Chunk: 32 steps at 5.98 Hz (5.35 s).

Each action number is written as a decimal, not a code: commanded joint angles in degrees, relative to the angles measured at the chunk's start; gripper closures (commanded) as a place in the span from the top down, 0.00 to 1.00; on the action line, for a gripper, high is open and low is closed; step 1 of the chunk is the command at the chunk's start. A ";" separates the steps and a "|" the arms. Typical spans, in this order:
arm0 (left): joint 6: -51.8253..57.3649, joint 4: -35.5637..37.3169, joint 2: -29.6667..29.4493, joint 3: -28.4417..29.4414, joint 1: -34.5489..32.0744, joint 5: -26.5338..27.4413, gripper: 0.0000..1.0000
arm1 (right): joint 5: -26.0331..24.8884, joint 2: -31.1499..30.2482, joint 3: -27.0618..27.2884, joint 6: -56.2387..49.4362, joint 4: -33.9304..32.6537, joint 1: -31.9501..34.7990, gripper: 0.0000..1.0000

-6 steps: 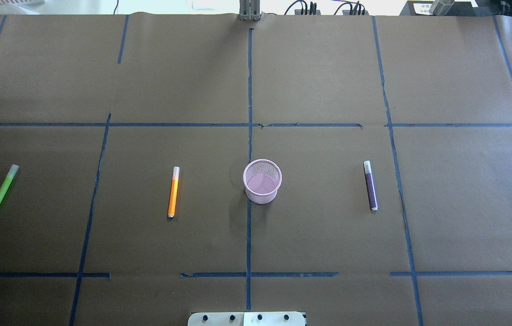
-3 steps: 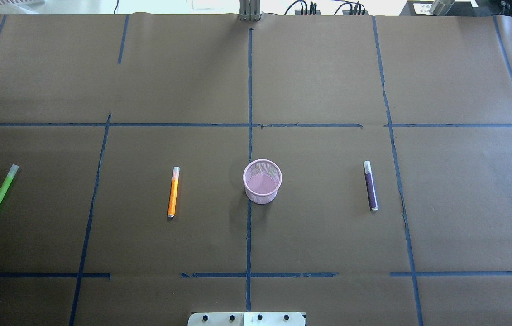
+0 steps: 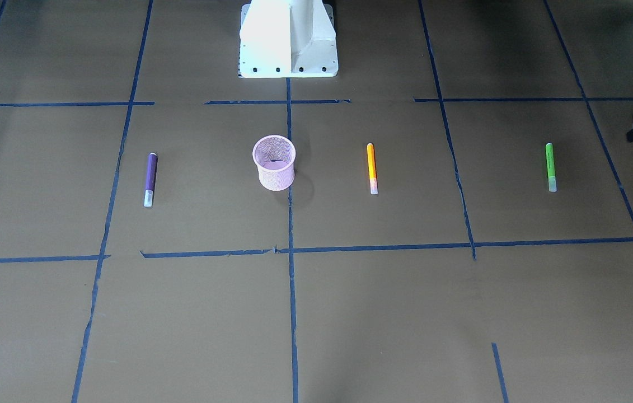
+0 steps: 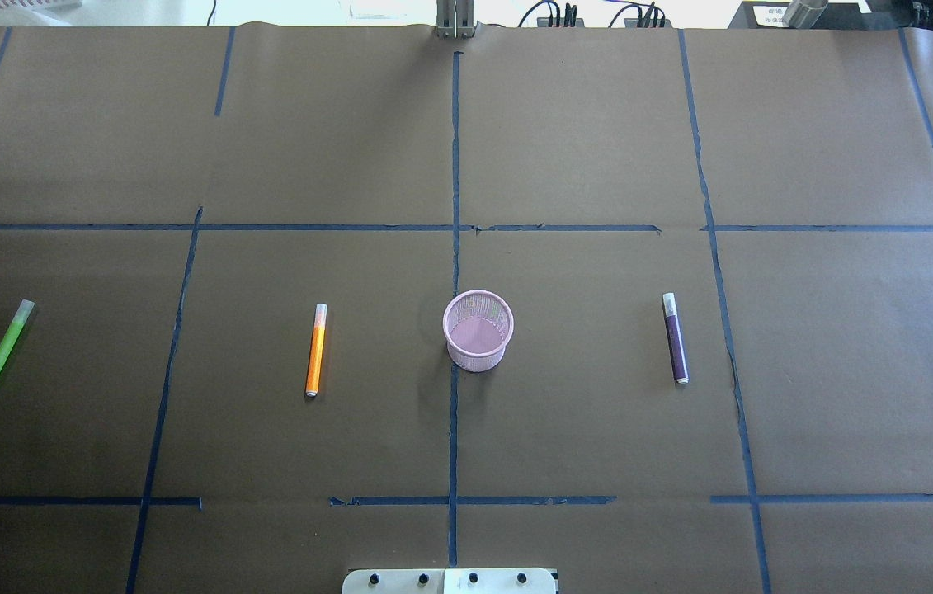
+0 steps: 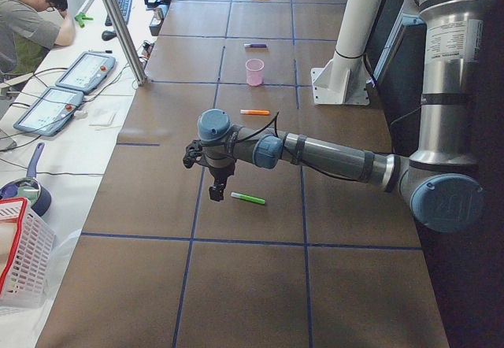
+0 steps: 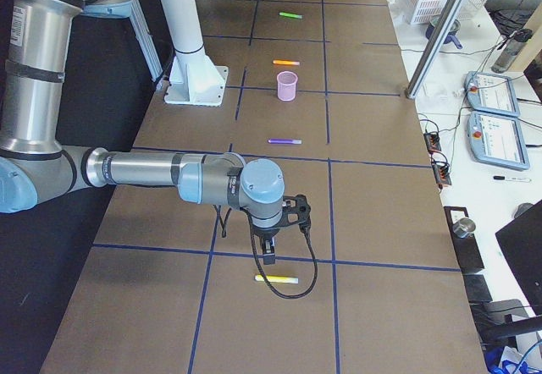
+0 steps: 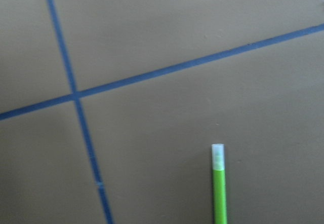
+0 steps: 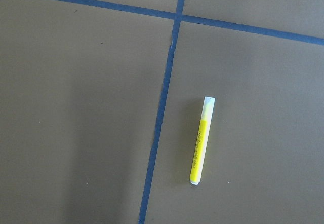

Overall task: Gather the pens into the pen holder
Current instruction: 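Lower the left gripper toward the green highlighter, then close the left gripper on the green highlighter and lift it, then carry the green highlighter with the left gripper over the pink pen cup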

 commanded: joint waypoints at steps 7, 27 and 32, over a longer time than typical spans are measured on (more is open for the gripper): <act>-22.71 -26.81 -0.19 12.73 17.56 6.90 0.98 | 0.90 -0.26 -0.22 0.00 -0.09 0.00 1.00; -38.01 -26.72 -3.96 -12.11 20.02 20.60 0.00 | 0.99 -0.26 -0.22 0.00 0.00 0.09 1.00; -60.67 -24.97 -11.51 -19.16 35.54 47.28 0.00 | 1.08 -0.26 -0.13 -0.09 0.00 0.00 1.00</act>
